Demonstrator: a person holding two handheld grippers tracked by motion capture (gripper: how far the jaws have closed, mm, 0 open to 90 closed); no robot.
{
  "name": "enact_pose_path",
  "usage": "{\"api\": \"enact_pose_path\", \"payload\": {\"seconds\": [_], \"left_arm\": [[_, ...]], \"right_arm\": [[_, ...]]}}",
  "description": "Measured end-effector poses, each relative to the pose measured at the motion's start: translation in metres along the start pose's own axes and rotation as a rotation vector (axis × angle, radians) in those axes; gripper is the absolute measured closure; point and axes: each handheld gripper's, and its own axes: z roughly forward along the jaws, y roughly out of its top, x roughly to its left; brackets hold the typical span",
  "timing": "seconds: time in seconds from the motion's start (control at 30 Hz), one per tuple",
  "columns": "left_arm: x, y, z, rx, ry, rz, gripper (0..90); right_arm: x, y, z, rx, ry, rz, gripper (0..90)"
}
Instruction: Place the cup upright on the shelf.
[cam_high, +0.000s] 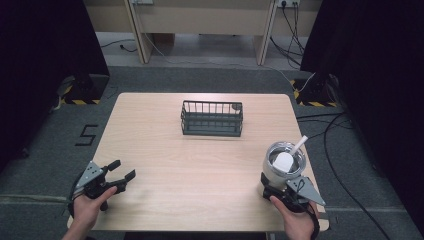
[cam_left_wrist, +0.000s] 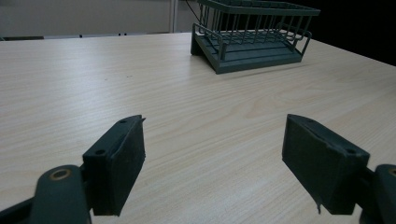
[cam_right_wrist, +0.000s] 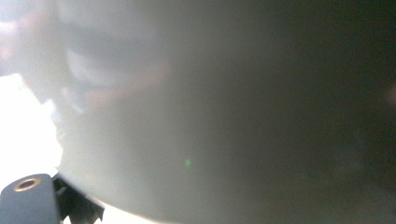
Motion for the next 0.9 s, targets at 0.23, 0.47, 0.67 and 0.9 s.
{"api": "enact_pose_path", "payload": {"seconds": [0.23,0.47,0.67,0.9], "left_arm": [[0.000,0.000,0.000,0.000,0.000,0.002,20.8],[0.000,0.000,0.000,-0.001,-0.001,0.002,20.8],[0.000,0.000,0.000,-0.002,-0.001,0.002,20.8],[0.000,0.000,0.000,-0.003,-0.001,0.001,20.9]], "right_arm": [[0.001,0.012,0.005,-0.013,0.007,-0.007,10.8],[0.001,0.021,0.013,-0.021,0.020,0.001,10.8],[0.002,0.027,0.020,-0.025,0.032,-0.002,10.8],[0.003,0.035,0.030,-0.030,0.039,-0.002,10.8]]}}
